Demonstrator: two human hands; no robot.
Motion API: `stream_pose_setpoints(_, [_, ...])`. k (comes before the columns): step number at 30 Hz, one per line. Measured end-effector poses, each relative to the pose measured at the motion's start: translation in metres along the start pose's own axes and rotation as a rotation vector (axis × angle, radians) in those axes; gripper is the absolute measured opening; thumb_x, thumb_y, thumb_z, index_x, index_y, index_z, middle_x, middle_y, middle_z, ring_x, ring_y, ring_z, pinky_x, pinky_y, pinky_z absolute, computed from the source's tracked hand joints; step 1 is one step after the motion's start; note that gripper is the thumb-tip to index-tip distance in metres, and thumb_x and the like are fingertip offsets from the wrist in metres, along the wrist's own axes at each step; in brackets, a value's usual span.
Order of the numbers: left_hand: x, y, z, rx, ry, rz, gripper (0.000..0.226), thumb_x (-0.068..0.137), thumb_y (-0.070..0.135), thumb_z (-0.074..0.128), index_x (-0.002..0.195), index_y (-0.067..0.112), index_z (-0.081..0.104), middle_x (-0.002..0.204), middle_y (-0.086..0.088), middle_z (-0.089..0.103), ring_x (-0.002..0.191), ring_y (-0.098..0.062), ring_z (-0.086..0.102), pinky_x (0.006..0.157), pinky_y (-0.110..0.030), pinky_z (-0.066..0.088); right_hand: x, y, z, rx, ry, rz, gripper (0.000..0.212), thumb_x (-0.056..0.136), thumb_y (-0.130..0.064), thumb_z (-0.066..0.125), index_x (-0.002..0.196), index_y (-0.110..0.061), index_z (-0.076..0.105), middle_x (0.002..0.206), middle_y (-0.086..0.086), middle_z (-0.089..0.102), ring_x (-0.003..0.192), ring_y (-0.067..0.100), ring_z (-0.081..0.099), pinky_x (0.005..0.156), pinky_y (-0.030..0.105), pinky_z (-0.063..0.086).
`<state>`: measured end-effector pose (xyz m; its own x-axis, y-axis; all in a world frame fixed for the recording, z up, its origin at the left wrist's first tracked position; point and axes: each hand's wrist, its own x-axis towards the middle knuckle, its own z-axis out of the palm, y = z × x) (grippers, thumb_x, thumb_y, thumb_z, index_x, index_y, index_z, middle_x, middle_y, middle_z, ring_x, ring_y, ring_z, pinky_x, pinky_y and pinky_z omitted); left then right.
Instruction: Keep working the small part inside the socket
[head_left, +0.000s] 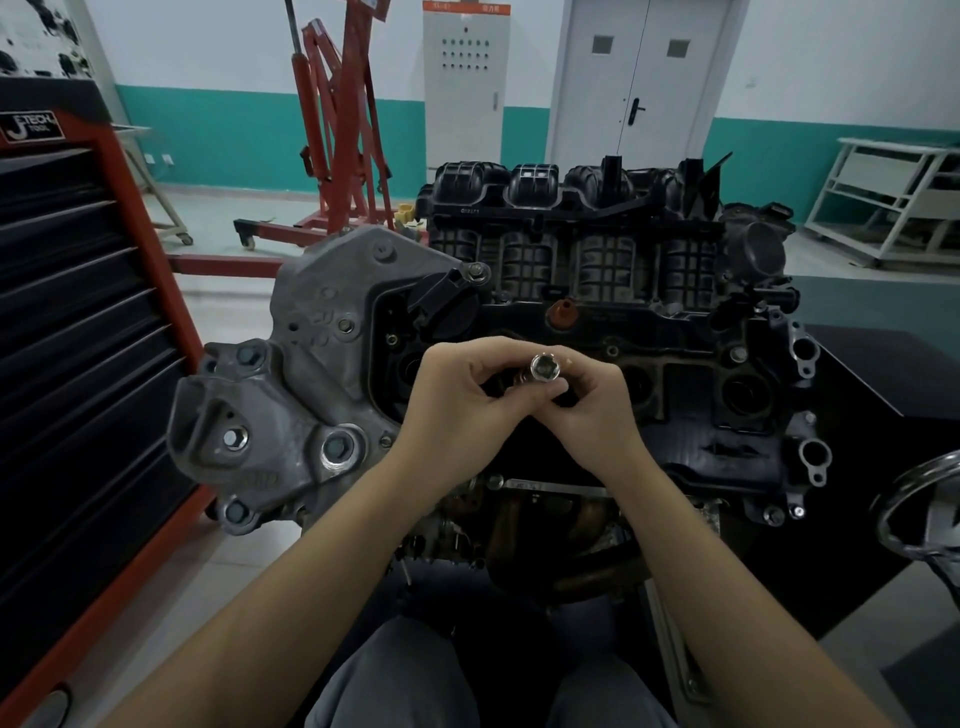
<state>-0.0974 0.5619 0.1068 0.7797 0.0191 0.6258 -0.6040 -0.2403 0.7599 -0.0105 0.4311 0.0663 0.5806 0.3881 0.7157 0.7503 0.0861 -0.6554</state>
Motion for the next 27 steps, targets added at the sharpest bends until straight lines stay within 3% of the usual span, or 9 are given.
stream_pose_setpoints(4, [0.0000, -0.0009, -0.0016, -0.055, -0.060, 0.007, 0.027, 0.079, -0.007, 0.071, 0.103, 0.006, 0.072, 0.099, -0.010, 0.074, 0.099, -0.022, 0.070, 0.093, -0.041, 0.054, -0.0013, 0.0061, 0.0005, 0.033, 0.051, 0.055, 0.022, 0.079, -0.001, 0.072, 0.095, -0.016, 0.070, 0.088, -0.011, 0.073, 0.087, 0.011, 0.070, 0.077, 0.024, 0.053])
stream_pose_setpoints(8, [-0.0010, -0.0009, -0.0001, 0.040, 0.017, 0.080, 0.024, 0.073, 0.001, 0.080, 0.095, 0.009, 0.074, 0.092, -0.004, 0.075, 0.093, -0.015, 0.071, 0.088, -0.029, 0.055, -0.0016, 0.0075, 0.0005, 0.051, 0.070, 0.065, 0.021, 0.076, 0.004, 0.075, 0.094, -0.004, 0.071, 0.090, 0.004, 0.074, 0.087, 0.022, 0.071, 0.079, 0.039, 0.056])
stream_pose_setpoints(13, [0.0001, -0.0012, -0.0026, 0.008, -0.016, 0.053, 0.023, 0.079, -0.003, 0.074, 0.100, 0.007, 0.073, 0.097, -0.006, 0.075, 0.096, -0.018, 0.071, 0.089, -0.035, 0.056, -0.0021, 0.0042, -0.0007, -0.007, 0.024, 0.003, 0.024, 0.082, -0.003, 0.068, 0.104, -0.013, 0.067, 0.094, -0.013, 0.071, 0.092, 0.007, 0.069, 0.081, 0.020, 0.051])
stream_pose_setpoints(18, [0.0014, -0.0005, -0.0022, 0.072, -0.019, 0.055, 0.026, 0.074, 0.002, 0.080, 0.099, 0.005, 0.073, 0.096, -0.004, 0.074, 0.096, -0.017, 0.070, 0.088, -0.035, 0.056, -0.0023, 0.0078, 0.0007, 0.035, 0.080, 0.086, 0.018, 0.076, -0.003, 0.072, 0.094, -0.002, 0.071, 0.089, 0.007, 0.073, 0.086, 0.022, 0.071, 0.080, 0.039, 0.056])
stream_pose_setpoints(21, [0.0018, -0.0002, -0.0013, 0.088, 0.034, 0.059, 0.018, 0.073, 0.005, 0.082, 0.089, 0.008, 0.075, 0.087, -0.001, 0.074, 0.087, -0.013, 0.071, 0.083, -0.033, 0.057, -0.0017, 0.0058, 0.0015, 0.020, 0.056, 0.038, 0.016, 0.079, -0.006, 0.073, 0.094, -0.010, 0.070, 0.091, -0.003, 0.073, 0.088, 0.014, 0.070, 0.079, 0.029, 0.054])
stream_pose_setpoints(24, [0.0023, -0.0002, -0.0025, 0.048, -0.040, 0.035, 0.018, 0.080, -0.001, 0.074, 0.096, 0.008, 0.074, 0.094, -0.003, 0.075, 0.095, -0.014, 0.071, 0.089, -0.035, 0.056, -0.0014, 0.0025, 0.0014, 0.014, 0.022, 0.005, 0.025, 0.082, -0.010, 0.070, 0.101, -0.025, 0.066, 0.092, -0.021, 0.071, 0.090, 0.002, 0.067, 0.079, 0.016, 0.049])
stream_pose_setpoints(27, [0.0022, -0.0005, -0.0035, 0.017, -0.128, 0.038, 0.022, 0.084, -0.007, 0.067, 0.104, 0.002, 0.071, 0.102, -0.011, 0.073, 0.101, -0.020, 0.069, 0.093, -0.039, 0.054, -0.0020, 0.0039, 0.0023, 0.046, 0.067, 0.033, 0.021, 0.079, -0.011, 0.071, 0.096, -0.023, 0.069, 0.089, -0.018, 0.072, 0.088, 0.006, 0.069, 0.078, 0.019, 0.051])
